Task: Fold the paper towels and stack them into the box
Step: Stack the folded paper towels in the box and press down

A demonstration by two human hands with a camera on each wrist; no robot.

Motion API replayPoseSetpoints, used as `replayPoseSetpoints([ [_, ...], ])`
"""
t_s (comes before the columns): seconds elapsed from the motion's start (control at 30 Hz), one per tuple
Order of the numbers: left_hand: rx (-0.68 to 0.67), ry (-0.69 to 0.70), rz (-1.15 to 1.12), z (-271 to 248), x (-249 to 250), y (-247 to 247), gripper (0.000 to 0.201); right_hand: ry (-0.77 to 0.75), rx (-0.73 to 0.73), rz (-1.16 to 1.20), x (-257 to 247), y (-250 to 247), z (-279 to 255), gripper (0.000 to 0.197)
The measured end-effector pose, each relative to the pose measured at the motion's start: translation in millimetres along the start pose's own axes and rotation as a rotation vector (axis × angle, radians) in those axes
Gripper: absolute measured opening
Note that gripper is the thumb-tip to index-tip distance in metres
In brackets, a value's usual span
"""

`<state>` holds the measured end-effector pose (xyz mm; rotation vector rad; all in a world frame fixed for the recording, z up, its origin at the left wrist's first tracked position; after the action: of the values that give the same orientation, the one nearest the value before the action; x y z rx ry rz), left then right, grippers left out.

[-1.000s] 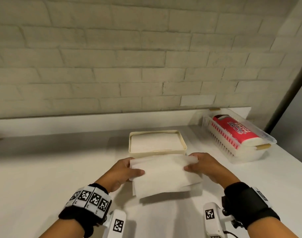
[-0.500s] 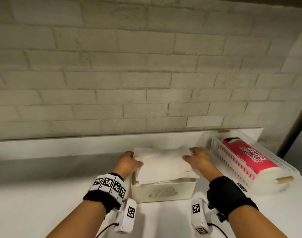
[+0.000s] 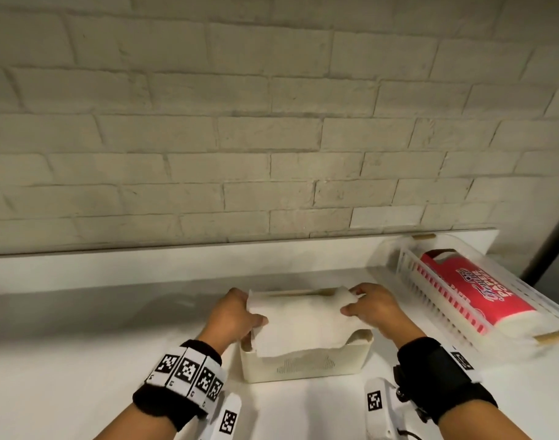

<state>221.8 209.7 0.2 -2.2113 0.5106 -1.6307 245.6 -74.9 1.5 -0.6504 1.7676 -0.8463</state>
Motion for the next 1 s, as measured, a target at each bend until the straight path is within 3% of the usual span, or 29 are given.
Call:
replayPoseSetpoints([
  [0.2, 0.010, -0.044, -0.159, -14, -12, 2, 0.059, -0.018, 0.008, -0.003, -3, -1, -7, 0.052],
  [0.4, 0.090, -0.054, -0.243, -28, -19, -7, 0.059, -0.057, 0.064, -0.131, -16, -11, -23, 0.050],
  [0.47, 0.101, -0.062, -0.307, -30, -23, -9, 0.066, -0.189, 0.165, -0.258, -38, -16, -39, 0.060],
  [0.53, 0.102, -0.068, -0.390, -31, -28, -9, 0.069, -0.436, 0.182, -0.351, -72, -4, -65, 0.068],
  [0.63, 0.115, -0.074, -0.489, -32, -31, -10, 0.057, -0.727, -0.047, -0.429, -108, 47, -108, 0.074],
  [0.77, 0.098, -0.051, -0.424, -33, -31, -11, 0.052, -0.839, -0.083, -0.514, -119, 89, -126, 0.059],
  [0.93, 0.203, 0.030, -0.114, -32, -26, -28, 0.036, -0.821, 0.000, -0.292, -116, 89, -122, 0.032],
  [1.0, 0.227, 0.050, -0.052, -31, -26, -34, 0.032, -0.832, 0.026, -0.216, -115, 86, -120, 0.032],
])
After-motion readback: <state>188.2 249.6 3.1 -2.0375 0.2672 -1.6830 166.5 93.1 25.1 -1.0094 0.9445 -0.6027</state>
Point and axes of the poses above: each hand's wrist, its own z-axis towards the middle knuckle, its own y-axis out of the palm, x = y × z, the point moved 10 cm from there along z, towards the middle knuckle, and after that the axes turned 7 degrees about -z, right-handed, at the moved point
